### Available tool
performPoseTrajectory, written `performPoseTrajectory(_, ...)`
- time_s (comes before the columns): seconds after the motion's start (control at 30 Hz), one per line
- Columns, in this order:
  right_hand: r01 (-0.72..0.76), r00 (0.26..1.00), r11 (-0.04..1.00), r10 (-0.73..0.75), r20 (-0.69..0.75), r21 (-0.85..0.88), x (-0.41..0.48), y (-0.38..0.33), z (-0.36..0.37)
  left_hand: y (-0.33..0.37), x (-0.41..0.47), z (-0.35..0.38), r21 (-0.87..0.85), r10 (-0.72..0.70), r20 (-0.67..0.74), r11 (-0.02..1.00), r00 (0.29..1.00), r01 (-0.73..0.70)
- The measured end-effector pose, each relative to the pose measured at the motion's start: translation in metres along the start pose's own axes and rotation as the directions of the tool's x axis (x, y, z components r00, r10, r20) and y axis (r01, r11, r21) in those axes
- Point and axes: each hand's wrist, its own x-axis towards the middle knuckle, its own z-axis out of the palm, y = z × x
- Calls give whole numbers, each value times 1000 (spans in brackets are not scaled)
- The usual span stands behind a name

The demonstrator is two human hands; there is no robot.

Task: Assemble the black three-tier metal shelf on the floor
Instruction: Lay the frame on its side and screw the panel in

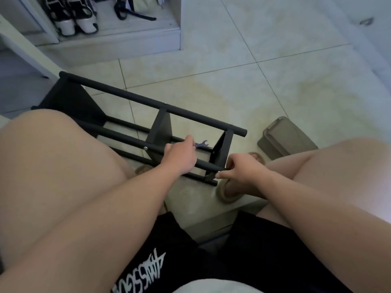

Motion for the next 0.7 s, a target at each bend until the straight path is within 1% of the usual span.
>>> performPoseTrajectory(0.07, 4, 1000, 990, -8, -24, -140, -5, -1, -1, 1, -6, -1, 25, -2, 33, 1000, 999, 2)
performPoseTrajectory(0.13, -5, 995, 970, -20, -99, -242, -9, -2, -1, 2, -8, -3, 41, -4, 60, 999, 998, 1)
performPoseTrajectory(0.2, -33, 984, 960, -19, -180, -279, -11, -3, -1, 2, -8, -6, 59, -2, 98, 998, 995, -4)
performPoseTrajectory(0.27, -27, 976, 950, -42, -213, -312, -11, -4, 1, 3, -8, -8, 60, -11, 123, 998, 992, 4)
performPoseTrajectory(0.33, 14, 978, 931, -89, -190, -364, -8, -4, 5, 4, -8, -10, 65, -34, 151, 998, 988, 24)
performPoseTrajectory(0.4, 30, 982, 920, -99, -159, -391, -3, -2, 7, 5, -8, -10, 86, -52, 178, 996, 983, 37)
performPoseTrajectory(0.5, 35, 987, 920, -93, -132, -389, 4, 0, 5, 9, -4, -14, 110, -78, 252, 993, 965, 51)
performPoseTrajectory(0.6, 60, 989, 915, -108, -98, -399, 10, 2, 2, 15, -1, -22, 85, -113, 316, 992, 942, 91)
performPoseTrajectory(0.7, 83, 991, 922, -117, -69, -377, 14, 4, 2, 18, 1, -23, 73, -124, 324, 992, 938, 106)
